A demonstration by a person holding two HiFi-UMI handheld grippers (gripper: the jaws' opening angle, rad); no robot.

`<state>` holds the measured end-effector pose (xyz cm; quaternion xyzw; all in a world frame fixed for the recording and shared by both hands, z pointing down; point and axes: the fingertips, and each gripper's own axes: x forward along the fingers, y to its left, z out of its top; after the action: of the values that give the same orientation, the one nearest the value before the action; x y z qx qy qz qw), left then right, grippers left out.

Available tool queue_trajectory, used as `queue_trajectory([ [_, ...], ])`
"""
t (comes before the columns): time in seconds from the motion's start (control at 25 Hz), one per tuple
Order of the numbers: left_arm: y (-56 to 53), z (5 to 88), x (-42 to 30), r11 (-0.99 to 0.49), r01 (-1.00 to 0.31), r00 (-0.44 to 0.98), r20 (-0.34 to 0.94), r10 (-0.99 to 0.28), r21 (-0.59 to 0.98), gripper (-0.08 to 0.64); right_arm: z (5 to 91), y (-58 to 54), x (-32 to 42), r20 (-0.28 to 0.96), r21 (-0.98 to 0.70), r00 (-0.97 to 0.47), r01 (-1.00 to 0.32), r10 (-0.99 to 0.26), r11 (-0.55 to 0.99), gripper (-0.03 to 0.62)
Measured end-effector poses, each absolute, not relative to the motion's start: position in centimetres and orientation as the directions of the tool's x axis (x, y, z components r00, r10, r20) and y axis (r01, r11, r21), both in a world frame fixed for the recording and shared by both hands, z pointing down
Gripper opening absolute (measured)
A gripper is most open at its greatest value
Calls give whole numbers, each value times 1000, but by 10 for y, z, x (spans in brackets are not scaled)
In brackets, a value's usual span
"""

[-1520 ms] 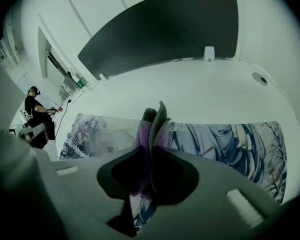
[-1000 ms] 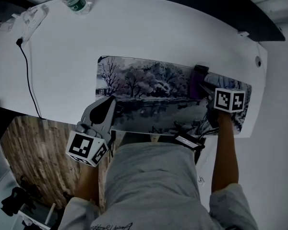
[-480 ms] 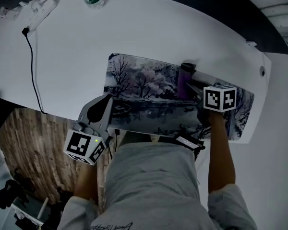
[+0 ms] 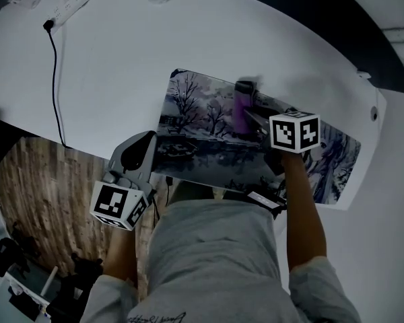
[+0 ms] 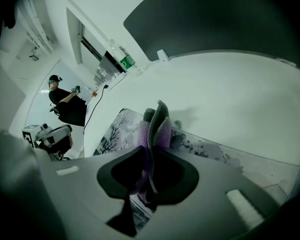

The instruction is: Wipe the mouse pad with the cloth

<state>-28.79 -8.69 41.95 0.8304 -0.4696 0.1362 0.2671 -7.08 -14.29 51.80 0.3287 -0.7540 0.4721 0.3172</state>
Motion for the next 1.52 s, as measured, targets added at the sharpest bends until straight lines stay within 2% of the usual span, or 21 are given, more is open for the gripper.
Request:
queue_trajectory([
  [1.0,-37,423,-381,-206,-929,343,507,-791,308,18,516,-158,-213,758,-522,-649,-659,-59,541,69],
  [1.28,-37,417,-375,-221,-929,350,503,-790,298,18,510,-159,-208,745,-519,-660,-662,-93,540,69],
  [1.52,-46,411,-346,-293,-912,403,498,-768,286,18,483,-154,-178,703,-539,-692,-668,-163,513,69],
])
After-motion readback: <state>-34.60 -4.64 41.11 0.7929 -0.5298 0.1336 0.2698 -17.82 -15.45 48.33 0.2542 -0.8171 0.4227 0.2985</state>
